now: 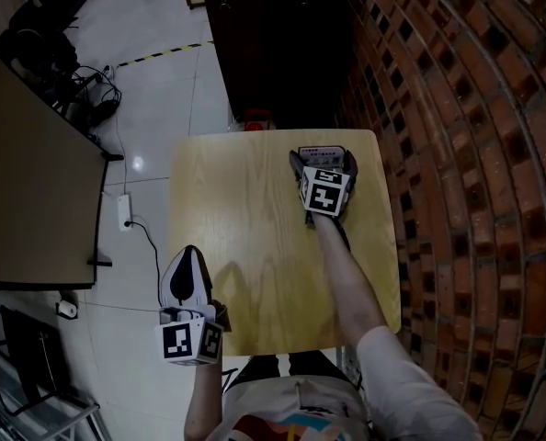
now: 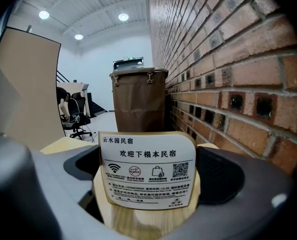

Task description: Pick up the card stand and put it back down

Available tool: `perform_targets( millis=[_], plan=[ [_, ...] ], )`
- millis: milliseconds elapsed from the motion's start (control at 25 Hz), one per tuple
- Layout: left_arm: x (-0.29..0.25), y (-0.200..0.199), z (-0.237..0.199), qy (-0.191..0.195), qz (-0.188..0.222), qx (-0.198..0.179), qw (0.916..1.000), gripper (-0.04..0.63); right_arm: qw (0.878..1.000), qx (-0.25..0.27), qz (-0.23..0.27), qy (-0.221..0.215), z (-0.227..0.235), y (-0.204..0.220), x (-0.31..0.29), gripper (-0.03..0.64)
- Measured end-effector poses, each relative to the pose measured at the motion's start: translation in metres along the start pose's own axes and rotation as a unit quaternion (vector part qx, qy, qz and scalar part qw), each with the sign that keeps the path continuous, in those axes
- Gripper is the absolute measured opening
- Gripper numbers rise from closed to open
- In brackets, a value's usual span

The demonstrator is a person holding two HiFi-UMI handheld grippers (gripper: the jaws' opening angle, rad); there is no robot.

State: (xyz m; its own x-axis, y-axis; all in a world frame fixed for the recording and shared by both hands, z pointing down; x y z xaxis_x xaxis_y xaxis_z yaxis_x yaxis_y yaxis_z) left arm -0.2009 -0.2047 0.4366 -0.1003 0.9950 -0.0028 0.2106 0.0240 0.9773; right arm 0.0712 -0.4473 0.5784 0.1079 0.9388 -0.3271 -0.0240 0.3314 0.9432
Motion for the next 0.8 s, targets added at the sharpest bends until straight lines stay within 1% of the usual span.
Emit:
perform_targets(
  millis=[200,400,520,640,800],
  plan=[
    [0.001,-0.003,0.002,0.003,0.001,0.0,1.0,0.006,1.0,0.011,0.008,-0.005,-0.002,-0.004,0.007,0.575],
    [0.003,-0.007,0.005,0.007,0.01,-0.003,0.9999,0.006,0.997,0.019,0.065,-0.024,-0.012,-0.034,0.039,0.575],
    [0.002,-0.015,0.012,0.01,0.023,-0.002,0.9997,0.006,0.993,0.02,0.112,-0.042,-0.02,-0.063,0.075,0.575],
    [0.005,-0.027,0.023,0.02,0.039,-0.001,0.999,0.006,0.986,0.015,0.156,-0.058,-0.025,-0.093,0.121,0.575],
    [0.009,-0.045,0.035,0.029,0.067,0.0,0.9973,0.006,0.978,0.007,0.194,-0.077,-0.032,-0.12,0.185,0.575]
  ],
)
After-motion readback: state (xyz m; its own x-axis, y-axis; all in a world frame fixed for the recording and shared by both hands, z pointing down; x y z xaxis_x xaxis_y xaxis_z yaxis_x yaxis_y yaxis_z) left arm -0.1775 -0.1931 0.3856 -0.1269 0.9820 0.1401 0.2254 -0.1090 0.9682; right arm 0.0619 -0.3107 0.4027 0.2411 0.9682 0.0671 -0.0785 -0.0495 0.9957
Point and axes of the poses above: the fingertips, and each gripper's own axes: x backward along the fingers, z to its right, y out of its underside, the point moved 1 cm from there along x, backward along the fingers, and after that the axes turned 7 degrees about z, right-handed, at the moved point
